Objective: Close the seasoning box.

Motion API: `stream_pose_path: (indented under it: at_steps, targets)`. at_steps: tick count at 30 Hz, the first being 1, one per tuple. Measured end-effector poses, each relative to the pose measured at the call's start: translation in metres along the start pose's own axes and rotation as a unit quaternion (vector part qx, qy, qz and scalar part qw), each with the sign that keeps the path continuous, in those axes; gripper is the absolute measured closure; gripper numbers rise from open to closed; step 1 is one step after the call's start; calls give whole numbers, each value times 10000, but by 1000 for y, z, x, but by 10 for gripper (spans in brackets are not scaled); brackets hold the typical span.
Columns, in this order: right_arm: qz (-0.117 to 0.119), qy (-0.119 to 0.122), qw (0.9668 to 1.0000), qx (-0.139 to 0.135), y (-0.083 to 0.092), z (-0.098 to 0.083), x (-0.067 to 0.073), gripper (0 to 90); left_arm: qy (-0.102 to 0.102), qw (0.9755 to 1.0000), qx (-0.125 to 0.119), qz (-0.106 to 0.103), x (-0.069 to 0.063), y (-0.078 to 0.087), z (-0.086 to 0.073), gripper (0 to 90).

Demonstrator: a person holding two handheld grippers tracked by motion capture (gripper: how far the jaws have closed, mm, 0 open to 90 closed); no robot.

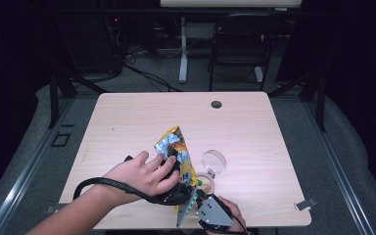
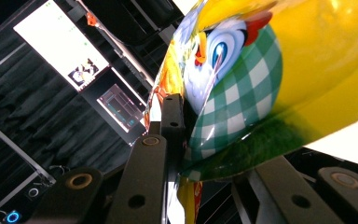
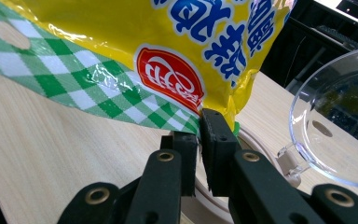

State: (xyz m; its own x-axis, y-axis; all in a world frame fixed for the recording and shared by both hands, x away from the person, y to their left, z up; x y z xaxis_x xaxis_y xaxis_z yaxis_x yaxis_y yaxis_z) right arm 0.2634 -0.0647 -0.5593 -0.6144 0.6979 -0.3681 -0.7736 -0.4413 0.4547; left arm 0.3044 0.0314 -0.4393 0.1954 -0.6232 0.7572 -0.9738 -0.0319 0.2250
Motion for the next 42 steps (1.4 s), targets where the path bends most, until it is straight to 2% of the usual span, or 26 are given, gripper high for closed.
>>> stream_pose_path:
  at_steps: [3, 4, 8, 15, 16, 17, 22, 28, 30, 33, 36, 42]
  targets:
    - [10, -29, 10000, 0, 0, 0, -1, 833, -33, 10000, 25, -7, 1, 1, -1, 794]
    - [18, -23, 10000, 9, 0, 0, -1, 829, -143, 9999, 93, 30, 3, 2, -1, 795]
    - [16, -48, 10000, -26, 0, 0, -1, 799, -166, 9998, 100, 31, 4, 3, -1, 801]
    - [-20, -67, 10000, -23, 0, -1, -4, 784, -142, 9999, 91, -9, 4, 4, -2, 807]
    - [-30, -54, 10000, 3, 1, -2, -5, 779, -6, 10000, -8, -27, 3, 3, -1, 808]
    - [-51, -59, 10000, 5, 0, -2, -5, 774, -1, 10000, -19, -29, 3, 3, -1, 809]
    - [-60, -77, 10000, 11, 1, -1, -7, 865, 15, 10000, -40, -71, 3, 3, -1, 811]
    - [72, -166, 9998, 17, 1, -1, -5, 878, 33, 9999, -62, -107, 3, 2, -1, 818]
    - [151, -262, 9995, -8, 1, 0, -6, 878, 33, 9999, -58, -123, 4, 2, -2, 818]
    - [306, -535, 9981, -43, 2, 0, -8, 878, 45, 9999, -56, -120, 5, 2, -2, 820]
    - [501, -856, 9951, -44, 2, 0, -11, 876, 37, 9999, -55, -125, 6, 2, -1, 821]
    - [691, -1041, 9922, -39, 1, -1, -11, 876, 39, 9998, -81, -157, 6, 0, 1, 822]
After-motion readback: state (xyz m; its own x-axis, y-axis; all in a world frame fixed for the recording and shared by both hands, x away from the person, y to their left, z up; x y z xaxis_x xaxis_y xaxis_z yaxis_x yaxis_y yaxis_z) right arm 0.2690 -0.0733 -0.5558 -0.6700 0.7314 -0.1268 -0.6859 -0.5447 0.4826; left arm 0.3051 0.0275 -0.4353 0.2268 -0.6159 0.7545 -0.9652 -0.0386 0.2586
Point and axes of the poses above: each handheld gripper's, and its own axes: y roughly backward along the jaws, z roughly out of its top, x roughly to its left, the point moved 8 cm from there along -y, roughly forward along the jaws, and after that the axes turned 8 degrees about x, right-handed, at the moved point
